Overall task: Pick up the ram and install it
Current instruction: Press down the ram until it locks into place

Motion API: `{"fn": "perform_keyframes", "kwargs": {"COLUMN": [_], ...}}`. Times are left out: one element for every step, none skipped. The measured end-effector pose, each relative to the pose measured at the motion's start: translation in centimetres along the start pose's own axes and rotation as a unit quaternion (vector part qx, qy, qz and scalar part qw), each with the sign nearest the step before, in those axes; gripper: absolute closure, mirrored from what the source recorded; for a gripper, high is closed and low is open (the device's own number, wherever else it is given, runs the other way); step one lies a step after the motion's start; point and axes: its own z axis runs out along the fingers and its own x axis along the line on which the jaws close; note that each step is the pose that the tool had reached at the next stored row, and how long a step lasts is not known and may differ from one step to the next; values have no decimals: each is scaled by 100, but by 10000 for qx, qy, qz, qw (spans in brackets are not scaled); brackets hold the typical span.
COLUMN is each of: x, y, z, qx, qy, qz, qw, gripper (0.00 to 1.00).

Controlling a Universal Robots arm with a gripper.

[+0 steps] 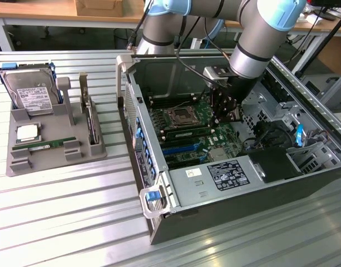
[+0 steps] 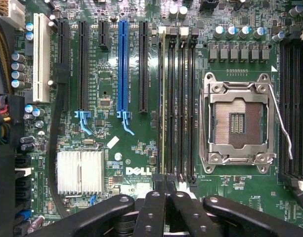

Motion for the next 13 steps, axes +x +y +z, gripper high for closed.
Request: {"fn": "perform_keyframes", "kwargs": {"x": [0,0,0,0,0,0,0,0,0,0,0,0,0], "y": [0,0,0,-1,-1,-1,-1,-1,-1,-1,-2,-2,-2], "z": [1,2,4,7,9,10,13,15,17,19,23,25,28], "qx": [0,0,0,0,0,0,0,0,0,0,0,0,0], "qy": [0,1,0,0,0,0,0,0,0,1,0,0,0], "qz": [0,0,0,0,0,0,0,0,0,0,0,0,0], "qw": [10000,10000,10000,10000,10000,10000,10000,10000,10000,10000,10000,10000,10000], "gripper": [89,89,89,89,89,89,89,89,89,89,89,89,89]}}
